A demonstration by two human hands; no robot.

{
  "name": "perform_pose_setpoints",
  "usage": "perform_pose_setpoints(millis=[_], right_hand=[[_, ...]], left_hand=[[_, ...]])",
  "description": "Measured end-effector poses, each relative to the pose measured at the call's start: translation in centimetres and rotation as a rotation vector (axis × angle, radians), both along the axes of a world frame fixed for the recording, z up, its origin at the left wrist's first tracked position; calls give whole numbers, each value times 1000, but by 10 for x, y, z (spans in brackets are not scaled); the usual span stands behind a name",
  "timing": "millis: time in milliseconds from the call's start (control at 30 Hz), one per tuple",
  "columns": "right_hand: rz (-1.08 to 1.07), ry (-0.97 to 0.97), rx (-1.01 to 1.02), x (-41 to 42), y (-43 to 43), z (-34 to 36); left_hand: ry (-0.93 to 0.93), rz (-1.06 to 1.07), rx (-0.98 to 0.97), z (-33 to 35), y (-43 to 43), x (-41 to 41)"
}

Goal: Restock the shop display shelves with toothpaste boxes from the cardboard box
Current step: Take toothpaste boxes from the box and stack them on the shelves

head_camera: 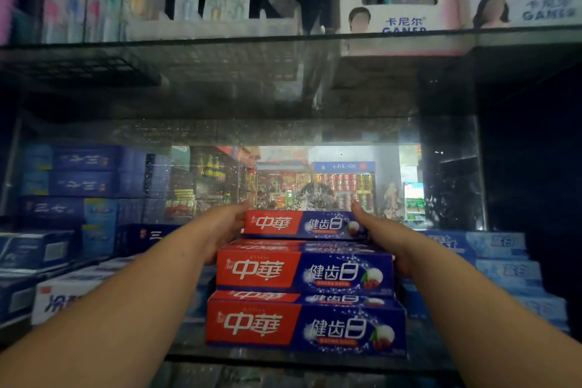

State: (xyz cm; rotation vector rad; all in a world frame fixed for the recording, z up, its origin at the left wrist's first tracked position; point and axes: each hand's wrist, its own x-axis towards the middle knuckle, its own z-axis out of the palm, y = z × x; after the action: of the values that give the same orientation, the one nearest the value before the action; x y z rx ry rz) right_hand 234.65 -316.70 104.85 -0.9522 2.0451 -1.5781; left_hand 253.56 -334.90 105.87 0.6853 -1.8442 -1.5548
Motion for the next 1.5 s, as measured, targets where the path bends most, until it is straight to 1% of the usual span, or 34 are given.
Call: perform_pose_setpoints(millis=[67,167,300,400,533,633,767,867,900,1067,1200,1300,1400,1500], right_hand=[[15,15,19,0,-2,3],[4,41,-6,-5,-6,2],[-56,177,46,1,-8,7],[-79,245,104,5,-7,11],[-93,210,118,5,-7,8],[-71,142,80,7,-8,9],[-86,131,62,10,-8,12],[-118,217,146,11,-8,10],[-126,241,162,11,-7,10],[-108,135,134,15,-3,9],[-114,196,140,17,0,8],[-37,54,95,15,-1,7],[-9,-96,14,9,-4,4],[-3,-156,-56,7,-4,3]], left_hand=[[15,-21,18,1,-4,-1],[32,-45,49,-1,-11,-2],[10,-74,73,-8,-13,1],[23,-50,68,-8,-14,1],[25,11,26,-8,-14,-1],[9,-3,37,-5,-11,-3],[58,64,-43,-3,-12,-10],[-26,104,-159,-1,-7,-13],[-42,118,-170,0,-7,-13],[-156,120,-225,0,-9,-11],[-141,104,-117,0,-8,-7],[-117,113,-74,-1,-8,-5],[-151,91,-33,-2,-6,-3],[-156,54,6,-5,-7,-4]])
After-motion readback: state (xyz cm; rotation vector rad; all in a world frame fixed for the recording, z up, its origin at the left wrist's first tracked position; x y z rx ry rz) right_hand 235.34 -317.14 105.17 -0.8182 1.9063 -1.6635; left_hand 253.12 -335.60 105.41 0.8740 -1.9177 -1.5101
